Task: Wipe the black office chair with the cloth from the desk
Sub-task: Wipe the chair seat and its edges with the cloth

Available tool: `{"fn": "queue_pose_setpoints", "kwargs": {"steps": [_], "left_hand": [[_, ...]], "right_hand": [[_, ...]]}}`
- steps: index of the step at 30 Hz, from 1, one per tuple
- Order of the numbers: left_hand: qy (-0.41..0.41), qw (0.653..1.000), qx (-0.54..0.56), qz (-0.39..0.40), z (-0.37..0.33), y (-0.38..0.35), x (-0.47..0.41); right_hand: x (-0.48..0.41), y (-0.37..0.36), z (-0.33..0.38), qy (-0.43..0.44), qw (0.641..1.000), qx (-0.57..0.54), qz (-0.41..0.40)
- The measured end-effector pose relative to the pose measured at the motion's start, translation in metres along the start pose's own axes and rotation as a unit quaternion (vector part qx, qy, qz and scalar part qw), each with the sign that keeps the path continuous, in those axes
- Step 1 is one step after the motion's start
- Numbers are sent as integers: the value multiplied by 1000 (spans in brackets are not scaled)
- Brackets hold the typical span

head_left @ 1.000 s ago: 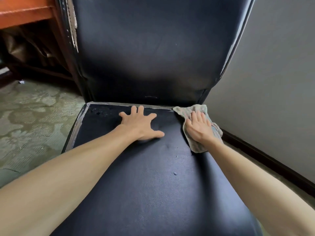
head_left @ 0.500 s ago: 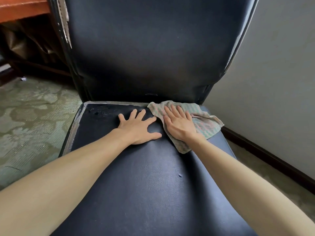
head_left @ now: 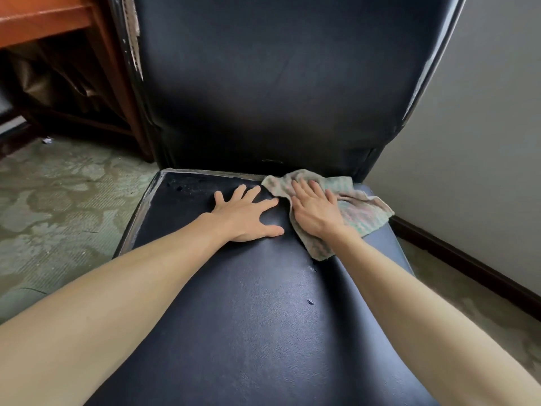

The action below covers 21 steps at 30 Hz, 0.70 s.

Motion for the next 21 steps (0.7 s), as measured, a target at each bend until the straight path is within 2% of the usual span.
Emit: {"fn": "queue_pose_setpoints", "kwargs": {"steps": [4,10,12,17,21], "left_hand": [[0,1000,-8,-4,0,0,-1],[0,1000,-1,-1,-1,-1,0],[0,1000,-2,1,-1,0,0],[1,1000,-9,-5,-1,-2,-1],[1,1000,-17,-11,0,-2,-3]], "right_hand": [[19,5,-22,2,1000,12,3],[13,27,-55,-132,990,5,-38],[4,21,-41,-118,992,9,-39],[-6,-2,0,-11,1000,-8,-9],[11,2,-20,12,1000,5,-3]]}}
Point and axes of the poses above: each hand's wrist, its own x-axis away from the middle knuckle, its own y-axis out of the back of the hand, z = x × y, the point moved 1 cm from there along -x, towards the middle knuckle, and after that the axes turned 14 degrees about -x, right-handed, at the moved point
